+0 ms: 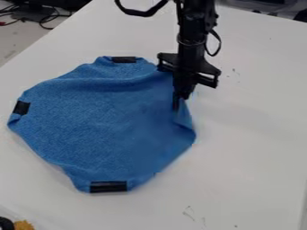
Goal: Unfold from the left to the right
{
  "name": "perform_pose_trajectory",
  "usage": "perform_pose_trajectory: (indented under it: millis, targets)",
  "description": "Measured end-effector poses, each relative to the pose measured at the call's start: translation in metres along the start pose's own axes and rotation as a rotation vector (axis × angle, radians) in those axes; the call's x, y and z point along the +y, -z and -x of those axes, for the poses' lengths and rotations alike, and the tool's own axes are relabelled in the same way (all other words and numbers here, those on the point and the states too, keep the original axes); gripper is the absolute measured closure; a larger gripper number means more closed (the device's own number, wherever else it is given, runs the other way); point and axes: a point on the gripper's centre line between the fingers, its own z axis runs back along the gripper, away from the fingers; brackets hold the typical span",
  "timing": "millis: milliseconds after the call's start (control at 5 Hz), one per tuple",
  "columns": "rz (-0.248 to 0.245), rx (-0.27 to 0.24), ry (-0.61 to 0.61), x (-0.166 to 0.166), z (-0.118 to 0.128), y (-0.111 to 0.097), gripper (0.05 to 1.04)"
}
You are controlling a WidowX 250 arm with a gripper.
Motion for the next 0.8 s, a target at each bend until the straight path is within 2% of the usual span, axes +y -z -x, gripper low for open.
perform_pose_trajectory:
  millis: [200, 400, 600, 800]
  targets:
    - [0.026, -0.007, 0.004, -0.014, 0.000, 0.001, 1.016]
    - [0.047, -0.020, 0.002, -0.024, -0.001, -0.001, 0.878]
    - [0.048, -0.011, 0.006, -0.027, -0.001, 0.002, 0.630]
    - [0.049, -0.020, 0.041, -0.040, -0.006, -0.003, 0.323]
